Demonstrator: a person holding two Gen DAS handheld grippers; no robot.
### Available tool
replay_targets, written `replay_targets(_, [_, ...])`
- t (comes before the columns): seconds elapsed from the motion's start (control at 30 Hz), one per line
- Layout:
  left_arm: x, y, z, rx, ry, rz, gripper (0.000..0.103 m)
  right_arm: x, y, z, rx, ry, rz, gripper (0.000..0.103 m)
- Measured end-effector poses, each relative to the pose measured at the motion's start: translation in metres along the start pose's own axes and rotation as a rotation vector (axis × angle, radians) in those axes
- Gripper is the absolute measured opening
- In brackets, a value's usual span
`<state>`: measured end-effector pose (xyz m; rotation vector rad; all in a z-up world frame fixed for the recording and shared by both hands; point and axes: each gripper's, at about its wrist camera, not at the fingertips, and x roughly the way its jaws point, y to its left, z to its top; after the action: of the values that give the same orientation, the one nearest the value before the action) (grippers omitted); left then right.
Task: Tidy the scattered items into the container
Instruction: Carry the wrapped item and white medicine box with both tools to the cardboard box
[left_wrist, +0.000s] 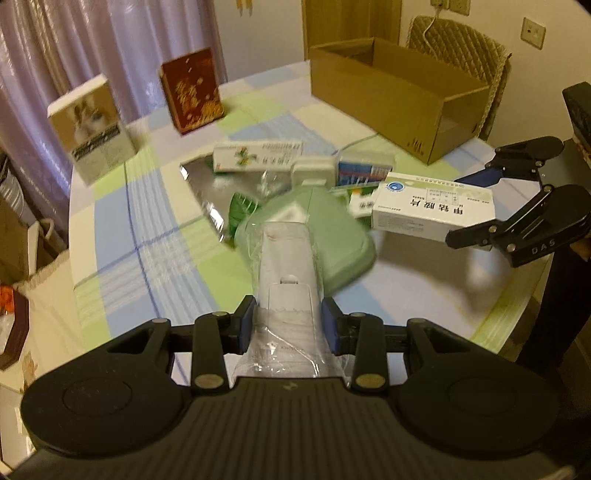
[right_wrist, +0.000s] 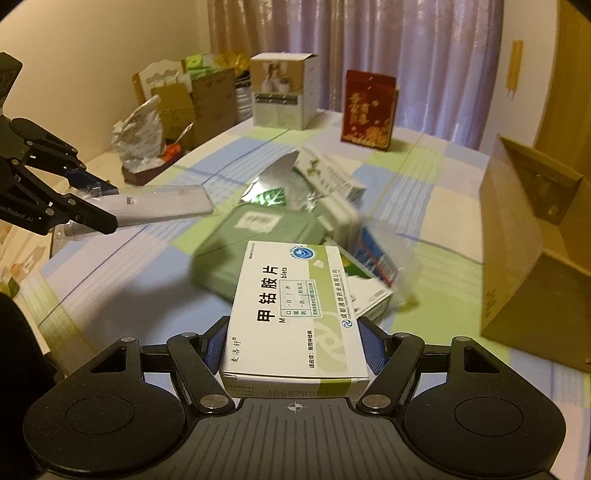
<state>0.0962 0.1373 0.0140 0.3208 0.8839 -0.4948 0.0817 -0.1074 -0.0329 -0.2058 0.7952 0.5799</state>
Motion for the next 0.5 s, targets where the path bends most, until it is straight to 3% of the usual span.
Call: replay_targets(0.5, [0.030, -0.069, 0.092, 0.050, -0.133, -0.101, 0.032, -0.060, -0.074, 0.017, 0.068, -0.075, -0.152, 0.073])
